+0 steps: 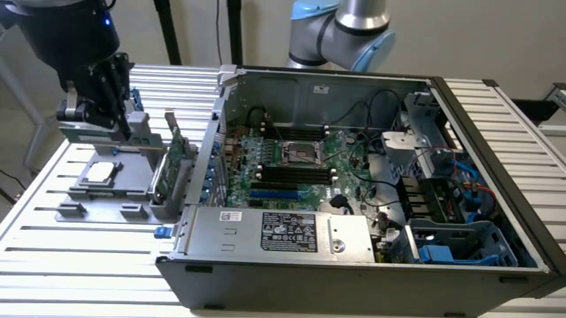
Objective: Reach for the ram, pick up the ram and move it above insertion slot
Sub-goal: 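Pick up the ram and move it above insertion slot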
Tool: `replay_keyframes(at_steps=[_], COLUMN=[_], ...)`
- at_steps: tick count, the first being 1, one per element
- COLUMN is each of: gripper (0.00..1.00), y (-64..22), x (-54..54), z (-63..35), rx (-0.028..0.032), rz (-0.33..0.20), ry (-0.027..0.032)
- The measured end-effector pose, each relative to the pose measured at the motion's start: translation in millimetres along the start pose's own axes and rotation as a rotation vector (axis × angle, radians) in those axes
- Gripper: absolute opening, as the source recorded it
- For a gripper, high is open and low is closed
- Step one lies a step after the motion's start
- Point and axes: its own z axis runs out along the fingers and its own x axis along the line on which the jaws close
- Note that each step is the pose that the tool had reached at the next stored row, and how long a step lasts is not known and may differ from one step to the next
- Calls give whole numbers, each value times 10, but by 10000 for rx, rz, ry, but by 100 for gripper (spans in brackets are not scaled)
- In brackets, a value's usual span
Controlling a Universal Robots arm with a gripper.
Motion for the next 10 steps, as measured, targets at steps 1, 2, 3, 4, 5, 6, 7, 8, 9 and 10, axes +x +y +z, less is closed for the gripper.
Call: replay_keyframes(at_steps=[1, 2, 3, 4, 5, 6, 7, 8, 9, 10], gripper=[13, 13, 13, 13, 13, 13, 13, 13, 13, 13], y=[-37, -75, -115, -150, -183, -216, -251, -285, -317, -349], x=[-1, -2, -3, -5, -7, -8, -10, -12, -14, -17], z=[-46, -92, -141, -184, -217, -243, -263, -278, -287, -293], rx=[-6, -12, -17, -21, -22, -23, -24, -24, -25, -24], rz=[-3, -5, -6, -8, -8, -7, -7, -8, -9, -10], ry=[-2, -2, -2, -4, -7, -14, -23, -33, -46, -69])
